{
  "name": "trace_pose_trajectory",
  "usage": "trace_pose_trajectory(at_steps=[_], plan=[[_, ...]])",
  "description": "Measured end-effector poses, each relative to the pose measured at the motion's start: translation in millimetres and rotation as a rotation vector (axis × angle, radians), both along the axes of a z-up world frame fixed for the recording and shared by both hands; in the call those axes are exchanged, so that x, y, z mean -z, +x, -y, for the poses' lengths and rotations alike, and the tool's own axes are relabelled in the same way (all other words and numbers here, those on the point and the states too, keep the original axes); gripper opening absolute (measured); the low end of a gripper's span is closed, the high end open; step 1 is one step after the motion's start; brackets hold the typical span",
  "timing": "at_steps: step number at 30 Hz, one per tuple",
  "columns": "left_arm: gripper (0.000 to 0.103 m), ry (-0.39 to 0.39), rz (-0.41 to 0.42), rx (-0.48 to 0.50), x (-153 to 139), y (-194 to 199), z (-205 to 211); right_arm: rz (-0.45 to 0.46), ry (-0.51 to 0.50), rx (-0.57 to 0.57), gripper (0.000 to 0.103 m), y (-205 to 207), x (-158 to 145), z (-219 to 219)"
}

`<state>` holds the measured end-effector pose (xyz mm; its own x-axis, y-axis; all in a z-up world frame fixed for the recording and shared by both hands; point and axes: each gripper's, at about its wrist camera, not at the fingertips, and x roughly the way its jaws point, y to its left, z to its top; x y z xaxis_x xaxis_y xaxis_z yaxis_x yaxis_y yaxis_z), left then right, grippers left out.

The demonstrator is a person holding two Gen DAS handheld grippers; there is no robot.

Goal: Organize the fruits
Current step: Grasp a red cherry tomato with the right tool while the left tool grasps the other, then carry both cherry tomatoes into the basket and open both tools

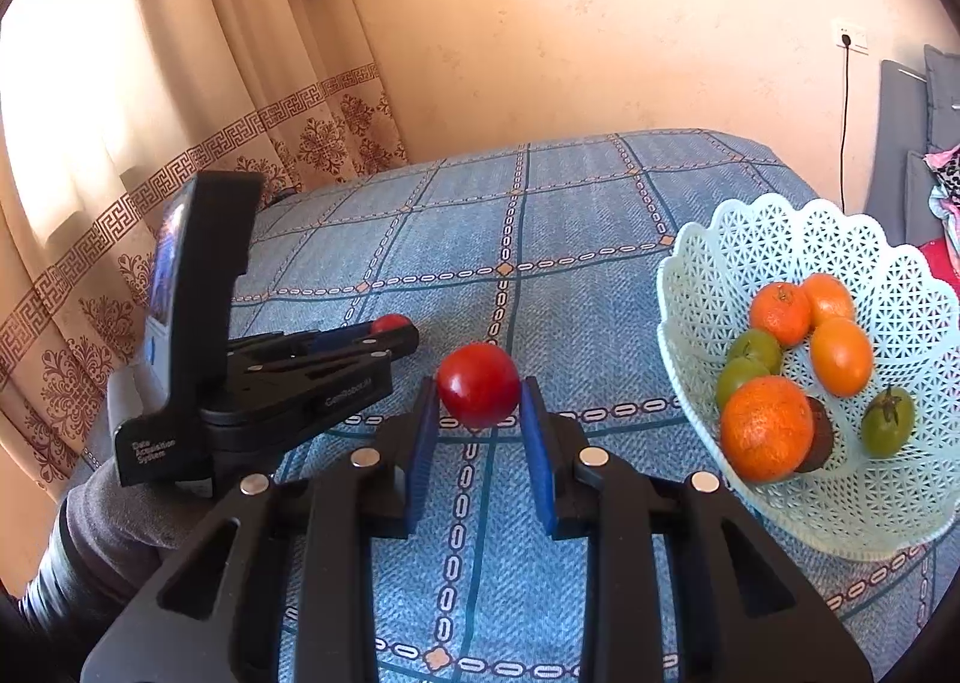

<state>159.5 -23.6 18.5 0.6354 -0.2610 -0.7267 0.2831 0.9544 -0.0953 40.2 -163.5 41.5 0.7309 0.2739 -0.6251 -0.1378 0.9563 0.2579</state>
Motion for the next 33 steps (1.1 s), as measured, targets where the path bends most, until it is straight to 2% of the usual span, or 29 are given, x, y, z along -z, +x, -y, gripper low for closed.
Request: trace_pose_trajectory(at_steps=[13, 25, 33], plan=[[0.028, -0.016, 0.123, 0.022, -47.3, -38.4, 13.3, 0.048, 0.029, 0.112, 0.028, -30.7, -20.8, 38.6], [0.028, -0.022, 0.16, 0.08, -67.7, -71.3, 48.7, 0.063, 0.048, 0.293, 0.028, -66.7, -21.7, 107.6], [0.028, 0.007, 0.165, 0.132, -70.9, -83.8, 84.0, 0.052, 0.057, 0.348, 0.028, -79.3, -13.5, 135.7]])
